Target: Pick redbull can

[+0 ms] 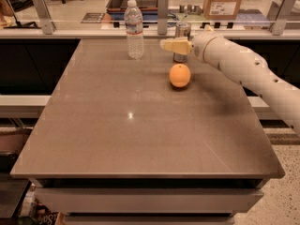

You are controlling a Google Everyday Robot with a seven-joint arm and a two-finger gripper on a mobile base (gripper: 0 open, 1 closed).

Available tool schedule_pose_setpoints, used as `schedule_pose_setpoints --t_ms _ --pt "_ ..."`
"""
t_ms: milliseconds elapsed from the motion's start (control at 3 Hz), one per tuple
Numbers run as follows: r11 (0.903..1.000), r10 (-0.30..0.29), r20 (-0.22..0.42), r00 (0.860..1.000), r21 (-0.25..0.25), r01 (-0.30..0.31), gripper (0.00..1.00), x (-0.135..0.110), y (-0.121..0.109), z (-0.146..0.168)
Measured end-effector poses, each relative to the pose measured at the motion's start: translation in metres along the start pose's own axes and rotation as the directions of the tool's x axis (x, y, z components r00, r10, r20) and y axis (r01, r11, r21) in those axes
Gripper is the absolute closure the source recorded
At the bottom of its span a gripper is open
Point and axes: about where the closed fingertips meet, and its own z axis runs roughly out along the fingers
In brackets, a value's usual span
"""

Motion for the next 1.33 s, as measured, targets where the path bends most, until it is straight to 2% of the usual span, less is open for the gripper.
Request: schedule_pose_setpoints --t_ms 333,667,1000,1333 --pt "0.9997 -0.010 0.020 1.000 -0.024 0.011 0.00 0.006 -0.011 0.007" --pt "0.9962 -0.030 0.031 0.999 -0.080 0.033 0.00 0.003 -0.010 0.025" --pt "0.9961 -0.039 0.031 0.999 -0.078 0.041 0.18 0.000 -0.014 0.023" --pt "0.9958 -0.038 0.031 0.999 -0.082 0.040 0.42 0.000 -0.012 0.025"
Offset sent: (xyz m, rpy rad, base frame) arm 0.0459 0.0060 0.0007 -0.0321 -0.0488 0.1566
